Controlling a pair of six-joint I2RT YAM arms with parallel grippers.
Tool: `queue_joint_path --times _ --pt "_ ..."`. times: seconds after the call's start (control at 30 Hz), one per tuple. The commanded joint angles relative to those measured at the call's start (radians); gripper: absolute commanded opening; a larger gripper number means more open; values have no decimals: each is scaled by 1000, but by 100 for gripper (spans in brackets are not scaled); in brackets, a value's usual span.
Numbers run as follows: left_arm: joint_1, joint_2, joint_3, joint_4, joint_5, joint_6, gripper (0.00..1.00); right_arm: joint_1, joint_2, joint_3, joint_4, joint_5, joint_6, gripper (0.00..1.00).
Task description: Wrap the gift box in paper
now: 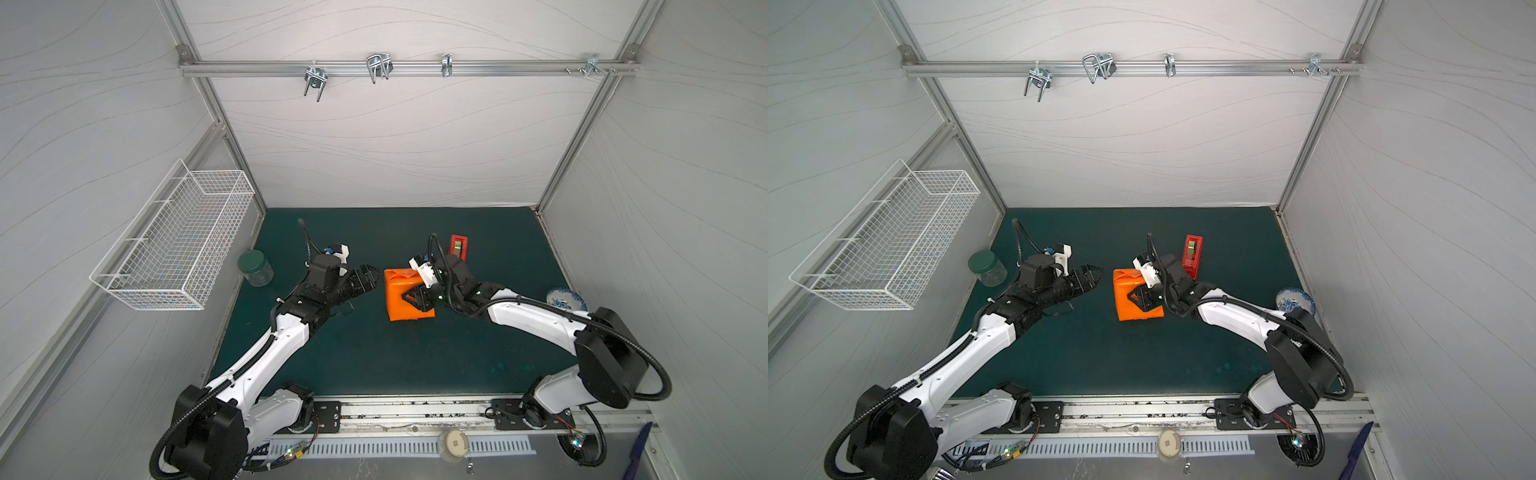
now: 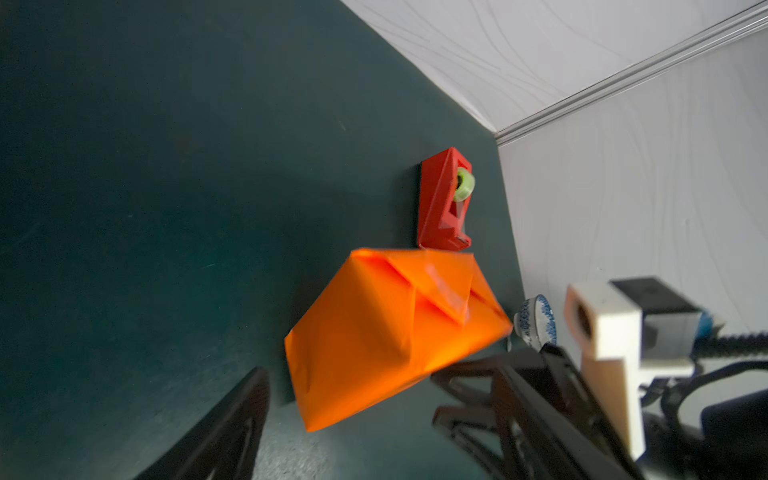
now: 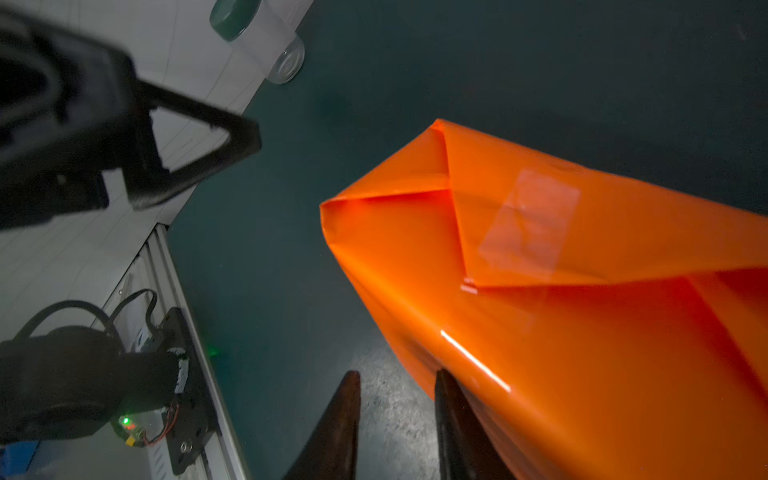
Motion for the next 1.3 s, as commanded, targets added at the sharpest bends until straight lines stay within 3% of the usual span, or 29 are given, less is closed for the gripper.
queue_joint_path --times 0.0,0.17,0.27,0.43,0.5,0.57,0.67,0.77,0.93,1.1,1.2,1.27 --pt "9 -18 -12 3 -62 30 85 -49 58 70 29 -45 5 33" --pt "25 -7 -20 13 -87 43 85 -99 73 137 -14 -110 -14 34" --pt "40 -27 -18 -12 -156 86 85 -130 -43 83 -92 6 -92 40" --pt "54 -123 -32 -34 -452 223 86 -233 -284 -38 -165 340 -231 50" --pt "62 -167 -46 -7 -598 299 87 -285 -369 -108 -126 477 -269 58" --pt "77 -190 -61 32 -723 362 93 -344 -422 -193 -33 573 -286 79" --pt "136 -184 -106 143 -795 477 98 -453 -449 -292 73 632 -273 99" --pt "200 -121 -179 297 -797 549 98 -559 -407 -353 167 615 -224 99" --pt "254 106 -269 586 -659 712 98 -637 -262 -405 335 525 -210 99" --pt "295 286 -286 775 -500 704 98 -639 -133 -470 543 511 -243 99" --pt "306 321 -257 766 -457 720 98 -639 -109 -484 613 497 -283 99" --pt "331 372 -281 865 -411 702 98 -643 -87 -520 726 495 -298 99"
